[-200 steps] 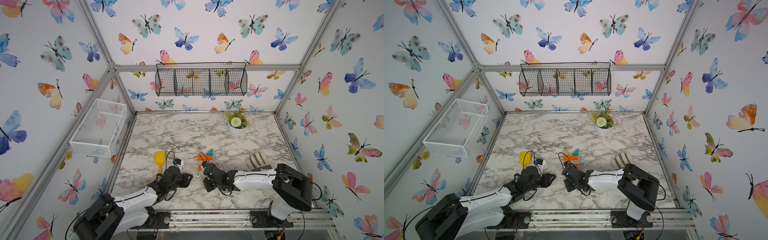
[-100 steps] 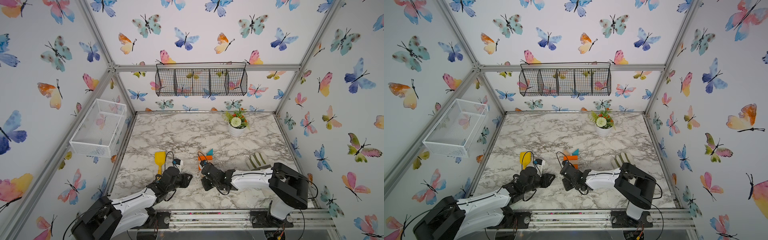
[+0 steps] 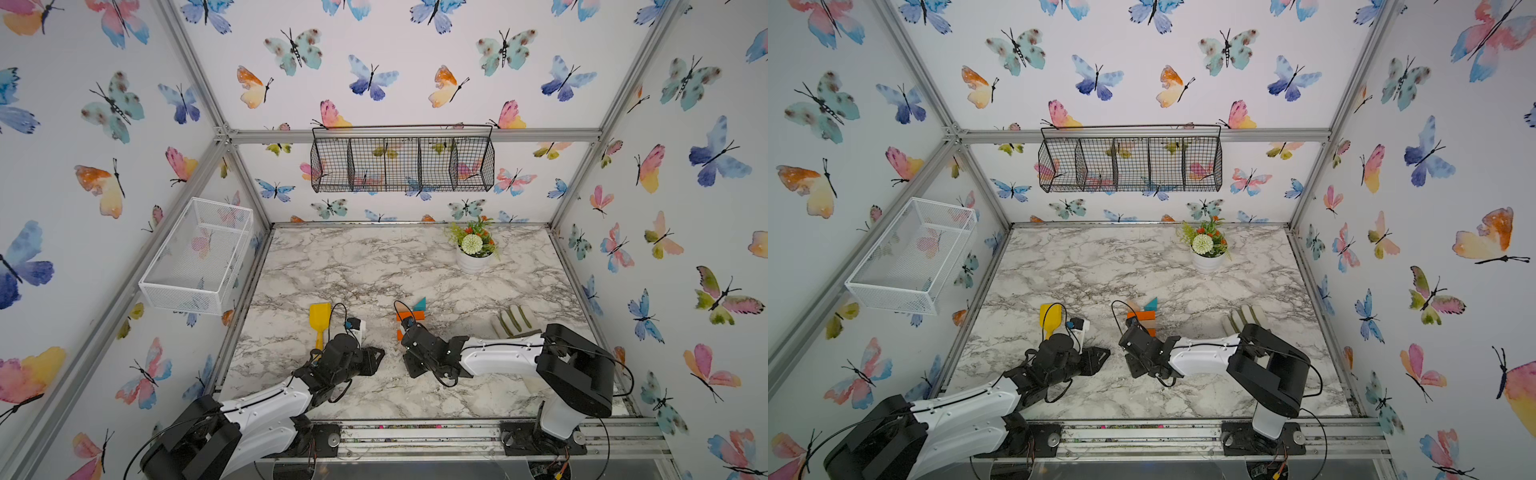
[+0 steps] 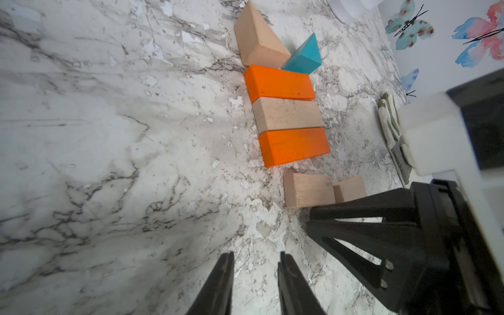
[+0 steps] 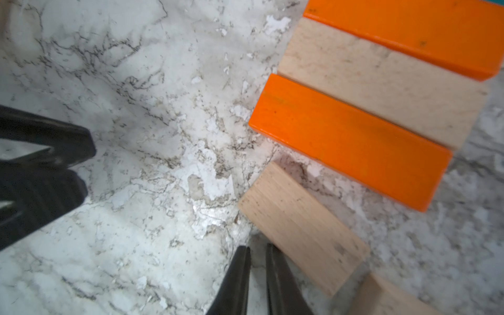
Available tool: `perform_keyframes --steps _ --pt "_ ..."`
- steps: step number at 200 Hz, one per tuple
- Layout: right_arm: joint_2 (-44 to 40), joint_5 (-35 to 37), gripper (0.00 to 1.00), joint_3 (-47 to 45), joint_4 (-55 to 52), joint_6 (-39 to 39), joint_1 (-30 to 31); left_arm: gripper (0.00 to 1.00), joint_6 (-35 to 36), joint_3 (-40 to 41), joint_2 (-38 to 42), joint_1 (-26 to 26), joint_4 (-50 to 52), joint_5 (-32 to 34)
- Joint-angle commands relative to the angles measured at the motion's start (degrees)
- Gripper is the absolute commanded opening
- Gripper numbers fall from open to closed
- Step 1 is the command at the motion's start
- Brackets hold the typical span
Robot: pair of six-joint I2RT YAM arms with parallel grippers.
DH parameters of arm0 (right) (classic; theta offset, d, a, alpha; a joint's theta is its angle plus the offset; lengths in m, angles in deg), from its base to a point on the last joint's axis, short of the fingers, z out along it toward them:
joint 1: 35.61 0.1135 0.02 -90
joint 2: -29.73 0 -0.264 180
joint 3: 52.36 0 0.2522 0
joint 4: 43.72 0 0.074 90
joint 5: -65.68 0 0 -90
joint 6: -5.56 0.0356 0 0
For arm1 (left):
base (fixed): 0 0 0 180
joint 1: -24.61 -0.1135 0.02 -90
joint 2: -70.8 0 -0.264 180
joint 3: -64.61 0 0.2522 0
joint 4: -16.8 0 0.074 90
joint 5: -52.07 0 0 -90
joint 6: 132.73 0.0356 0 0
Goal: Assemble a carrot with building blocks
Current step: Assemble the building block at the center of the board.
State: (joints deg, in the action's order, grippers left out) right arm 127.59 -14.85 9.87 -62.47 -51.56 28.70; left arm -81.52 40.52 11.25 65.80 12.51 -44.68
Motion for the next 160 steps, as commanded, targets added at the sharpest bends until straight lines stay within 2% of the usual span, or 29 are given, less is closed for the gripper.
perform_keyframes --steps 1,116,160 --pt "-0.74 1.88 0.18 -0.7 -1.68 -0.62 -0.57 0.33 0.21 0.63 0.67 -0.32 0.82 0.61" --pt "1.58 1.78 0.17 1.15 -1.37 -2.02 -2.09 0.33 0.29 0.4 0.13 -0.33 0.61 0.65" --pt "1.58 -1.08 0.17 0.14 1.79 -1.77 -2.7 0.33 0.38 0.4 -0.21 -0.34 0.55 0.8"
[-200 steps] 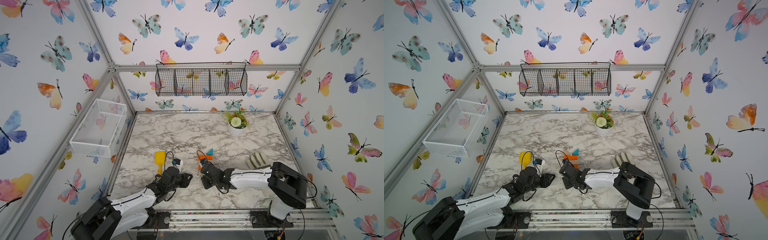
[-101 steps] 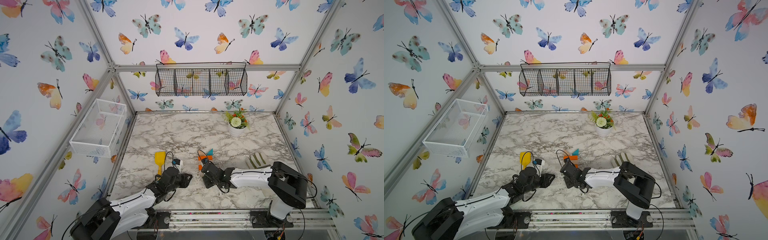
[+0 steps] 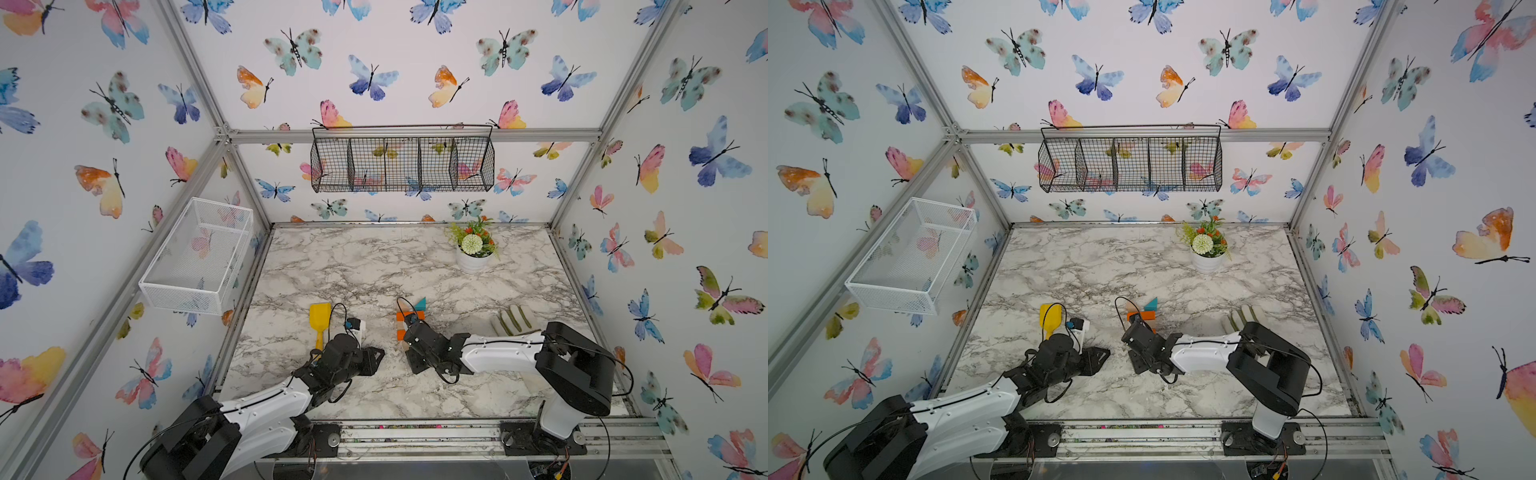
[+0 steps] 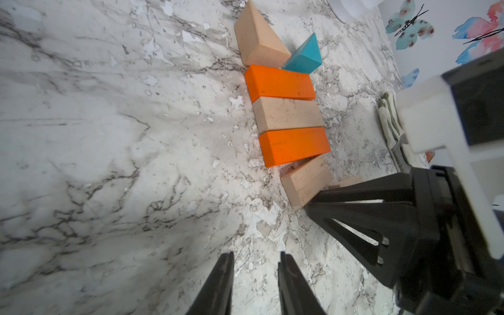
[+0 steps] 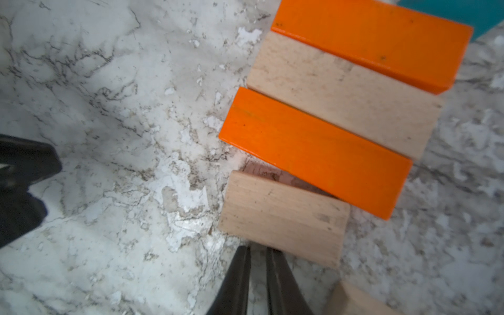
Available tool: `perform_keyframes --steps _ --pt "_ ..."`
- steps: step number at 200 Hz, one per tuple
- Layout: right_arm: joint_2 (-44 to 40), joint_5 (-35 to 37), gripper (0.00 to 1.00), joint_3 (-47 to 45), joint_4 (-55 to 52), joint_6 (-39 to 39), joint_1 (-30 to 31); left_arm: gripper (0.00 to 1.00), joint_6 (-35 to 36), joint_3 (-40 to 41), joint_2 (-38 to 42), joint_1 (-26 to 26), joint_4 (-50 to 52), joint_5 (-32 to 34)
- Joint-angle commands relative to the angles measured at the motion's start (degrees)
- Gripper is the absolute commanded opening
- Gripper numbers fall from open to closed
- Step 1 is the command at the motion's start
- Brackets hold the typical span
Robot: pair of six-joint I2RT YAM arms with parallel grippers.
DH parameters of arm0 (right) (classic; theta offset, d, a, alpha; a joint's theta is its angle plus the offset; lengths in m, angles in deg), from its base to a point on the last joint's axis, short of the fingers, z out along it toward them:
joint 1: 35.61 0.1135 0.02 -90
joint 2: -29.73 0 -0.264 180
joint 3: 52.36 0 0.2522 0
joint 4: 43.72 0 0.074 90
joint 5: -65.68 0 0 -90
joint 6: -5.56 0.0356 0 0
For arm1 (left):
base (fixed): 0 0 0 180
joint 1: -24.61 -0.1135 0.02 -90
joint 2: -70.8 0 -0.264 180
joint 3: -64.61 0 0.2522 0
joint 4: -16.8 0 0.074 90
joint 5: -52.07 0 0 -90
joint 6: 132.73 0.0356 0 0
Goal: Assemble a carrot with building blocks
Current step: Assemble the building block at the center of the board, then pick up the building block from the center of the board.
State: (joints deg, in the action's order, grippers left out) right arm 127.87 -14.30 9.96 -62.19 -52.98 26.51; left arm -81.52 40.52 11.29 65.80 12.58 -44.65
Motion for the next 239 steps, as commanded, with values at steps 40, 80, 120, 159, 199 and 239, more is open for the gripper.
perform_keyframes --steps 40,80,120,159,199,239 --pt "1.34 -1.61 0.17 0.22 1.71 -0.35 -0.67 0.33 0.51 0.62 -0.52 -0.34 0.39 0.79" --pt "1.18 -0.35 0.17 0.31 0.16 -0.39 -0.87 0.34 0.41 0.87 -0.08 -0.32 0.41 0.97" --pt "-3.63 -2.4 0.27 0.39 -2.87 -0.01 -0.74 0.39 0.29 0.68 0.26 -0.32 0.56 0.82" --pt "-18.12 7.71 0.56 -2.33 -14.2 3.89 -0.17 0.5 0.62 0.18 0.18 -0.41 1.01 1.01" --pt "-17.67 13.64 0.73 -3.12 -25.06 12.3 -0.17 0.5 0.65 -0.37 -1.68 -0.41 -0.6 0.18" --pt "-17.29 12.36 0.81 -7.71 -19.06 13.73 -0.17 0.49 0.95 -0.66 -4.08 -0.41 -2.03 -1.4"
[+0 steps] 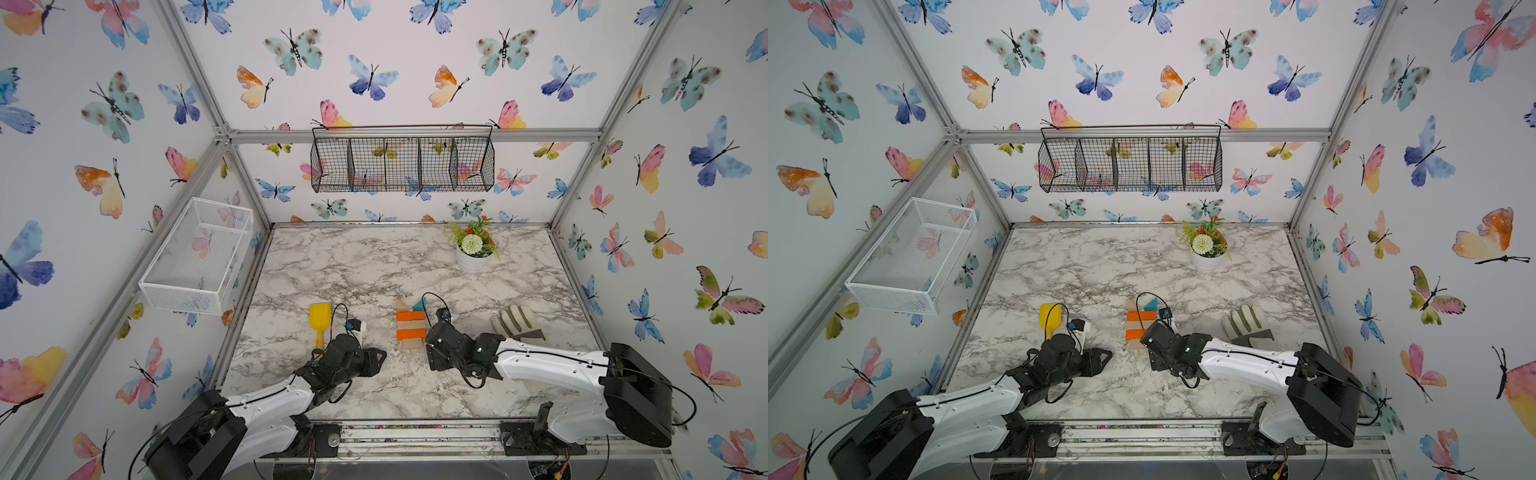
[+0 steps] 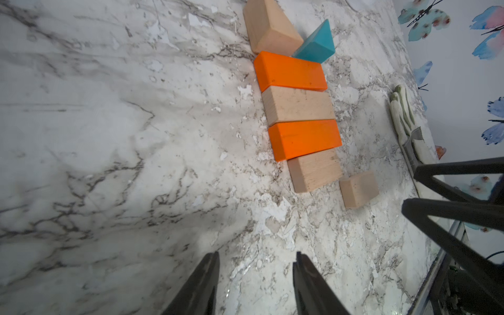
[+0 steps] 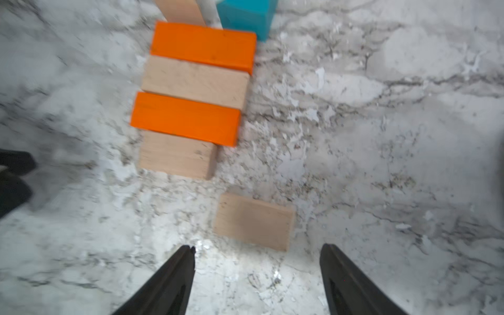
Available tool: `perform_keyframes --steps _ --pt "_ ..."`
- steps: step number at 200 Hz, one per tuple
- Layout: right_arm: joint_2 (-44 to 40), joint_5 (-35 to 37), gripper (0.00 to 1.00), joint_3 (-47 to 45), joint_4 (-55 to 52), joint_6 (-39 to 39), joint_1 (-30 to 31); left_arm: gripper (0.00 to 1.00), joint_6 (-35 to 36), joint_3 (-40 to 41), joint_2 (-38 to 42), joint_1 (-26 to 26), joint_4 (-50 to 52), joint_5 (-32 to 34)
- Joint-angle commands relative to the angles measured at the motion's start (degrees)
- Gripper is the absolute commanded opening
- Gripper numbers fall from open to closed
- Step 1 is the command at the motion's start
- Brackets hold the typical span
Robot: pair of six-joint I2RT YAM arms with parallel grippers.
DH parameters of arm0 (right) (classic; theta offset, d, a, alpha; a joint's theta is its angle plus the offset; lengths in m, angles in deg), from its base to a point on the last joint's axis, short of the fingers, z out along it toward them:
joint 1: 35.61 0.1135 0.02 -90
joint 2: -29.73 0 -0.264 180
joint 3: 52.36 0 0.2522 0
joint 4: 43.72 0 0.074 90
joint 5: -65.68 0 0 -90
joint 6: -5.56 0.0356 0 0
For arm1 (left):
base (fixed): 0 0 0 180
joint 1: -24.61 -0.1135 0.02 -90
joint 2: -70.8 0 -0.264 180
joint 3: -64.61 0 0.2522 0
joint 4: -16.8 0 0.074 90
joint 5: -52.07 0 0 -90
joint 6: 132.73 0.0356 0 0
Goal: Assemble a carrot with building blocks
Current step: Pick up the building block from the center of the board.
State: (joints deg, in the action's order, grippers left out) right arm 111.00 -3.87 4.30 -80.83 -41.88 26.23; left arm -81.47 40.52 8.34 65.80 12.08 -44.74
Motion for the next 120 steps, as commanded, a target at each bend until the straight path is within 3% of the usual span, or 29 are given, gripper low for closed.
perform_keyframes --steps 1,53,84,120 --pt "-0.42 1.99 0.81 -2.08 -0.31 2.62 0.12 0.49 0.88 -0.57 -1.15 -0.41 -1.55 -1.34" --pt "2.97 -1.16 0.81 -1.42 5.85 -0.24 0.06 0.48 0.56 0.31 -0.13 -0.41 -1.77 -1.28" --pt "5.06 -1.88 0.88 -0.63 7.74 -1.12 0.03 0.48 0.68 0.44 0.23 -0.41 -1.21 -0.75" --pt "6.76 -2.25 0.88 -1.04 9.59 -1.16 -0.32 0.48 0.8 0.42 -0.02 -0.41 -1.36 -0.82"
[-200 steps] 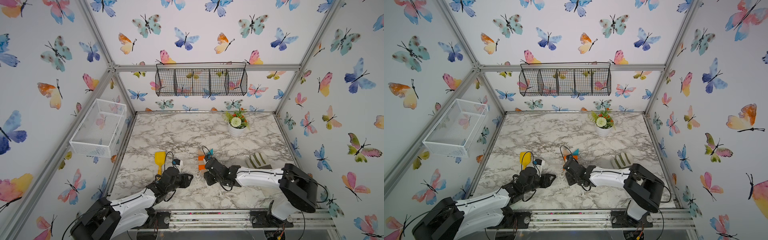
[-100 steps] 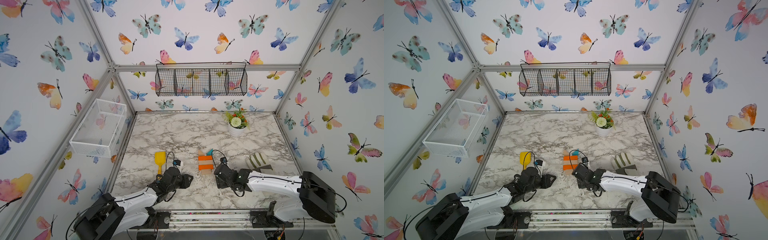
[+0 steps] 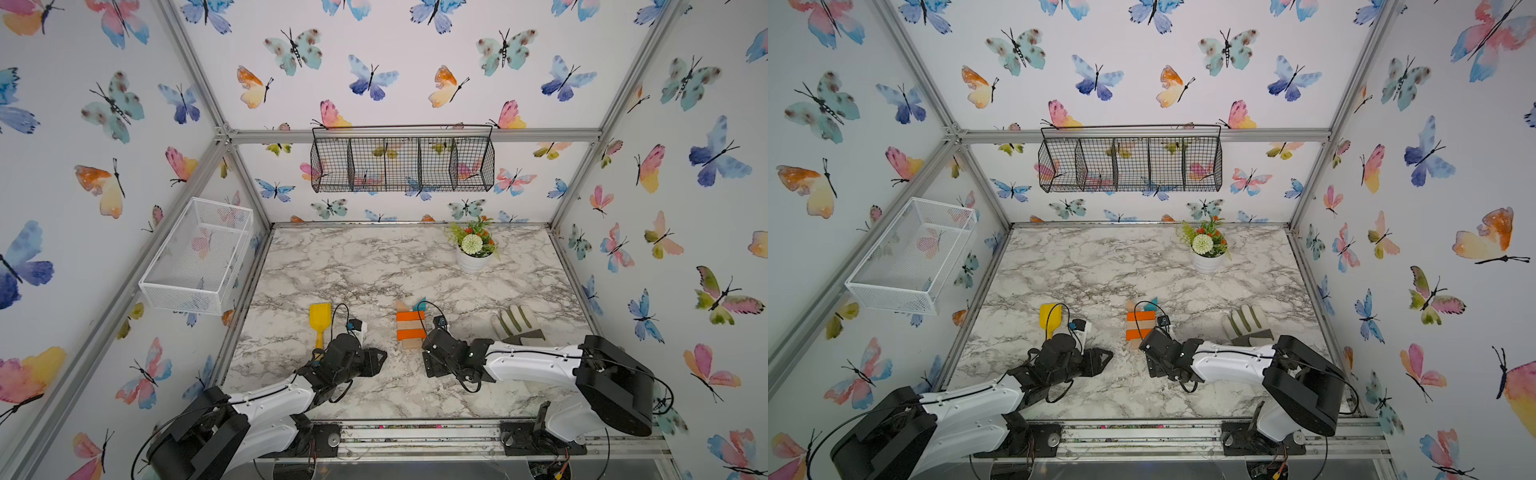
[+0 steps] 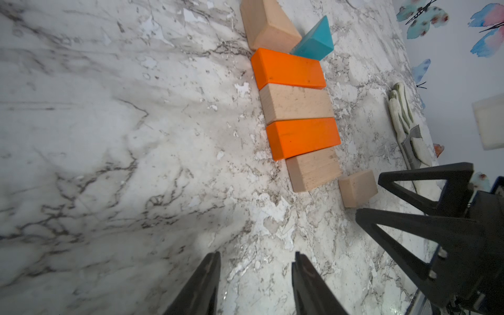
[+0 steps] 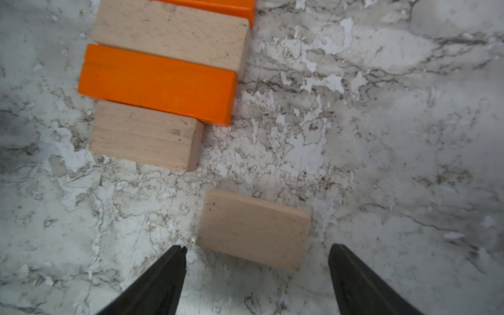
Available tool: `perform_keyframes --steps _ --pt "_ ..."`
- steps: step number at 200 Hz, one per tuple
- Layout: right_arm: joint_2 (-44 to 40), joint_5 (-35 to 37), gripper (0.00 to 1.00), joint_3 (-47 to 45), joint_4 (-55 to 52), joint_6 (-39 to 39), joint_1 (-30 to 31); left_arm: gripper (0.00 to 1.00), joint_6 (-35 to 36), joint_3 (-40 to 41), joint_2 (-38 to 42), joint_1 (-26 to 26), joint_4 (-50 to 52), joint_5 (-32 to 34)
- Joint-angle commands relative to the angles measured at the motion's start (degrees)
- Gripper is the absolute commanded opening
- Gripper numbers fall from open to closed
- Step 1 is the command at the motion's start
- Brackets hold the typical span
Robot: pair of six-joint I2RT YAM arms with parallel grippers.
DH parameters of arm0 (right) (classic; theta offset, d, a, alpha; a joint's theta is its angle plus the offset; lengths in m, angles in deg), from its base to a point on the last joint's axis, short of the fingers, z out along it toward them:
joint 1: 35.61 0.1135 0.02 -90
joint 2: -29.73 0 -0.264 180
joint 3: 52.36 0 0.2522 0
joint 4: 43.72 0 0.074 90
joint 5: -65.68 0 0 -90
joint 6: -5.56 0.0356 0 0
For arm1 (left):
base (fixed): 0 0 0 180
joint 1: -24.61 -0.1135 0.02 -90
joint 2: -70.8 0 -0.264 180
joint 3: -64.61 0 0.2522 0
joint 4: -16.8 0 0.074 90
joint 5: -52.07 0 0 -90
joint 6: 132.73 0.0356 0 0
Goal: Assemble a carrot with building blocks
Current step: Pick up the building block from the center of the board.
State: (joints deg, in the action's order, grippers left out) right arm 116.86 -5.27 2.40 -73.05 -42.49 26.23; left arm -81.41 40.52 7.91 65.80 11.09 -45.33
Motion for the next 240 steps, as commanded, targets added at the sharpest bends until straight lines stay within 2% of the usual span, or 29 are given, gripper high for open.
perform_keyframes --steps 1,123,154,180,207,240 --pt "0.92 -0.9 0.88 0.85 1.92 -0.51 -0.32 0.48 0.72 0.41 0.41 -0.41 -0.43 -0.2" --pt "4.95 -2.15 0.79 -0.21 5.38 -1.52 -2.52 0.48 0.88 0.88 0.58 -0.45 -0.48 0.1" --pt "4.34 -2.71 0.69 -0.39 5.3 -1.98 -2.61 0.48 1.06 0.67 0.41 -0.41 -0.3 0.14" --pt "2.98 -5.03 0.57 -0.14 4.28 -1.95 -2.6 0.48 1.06 0.48 0.07 -0.41 -0.57 0.18" --pt "1.79 -9.97 0.53 0.05 6.14 -2.23 -1.98 0.48 0.97 0.4 -0.62 -0.44 -1.19 -0.01" --pt "1.96 -10.54 0.52 2.81 6.64 -2.5 1.16 0.48 1.06 0.22 -1.03 -0.42 -1.19 -0.07"
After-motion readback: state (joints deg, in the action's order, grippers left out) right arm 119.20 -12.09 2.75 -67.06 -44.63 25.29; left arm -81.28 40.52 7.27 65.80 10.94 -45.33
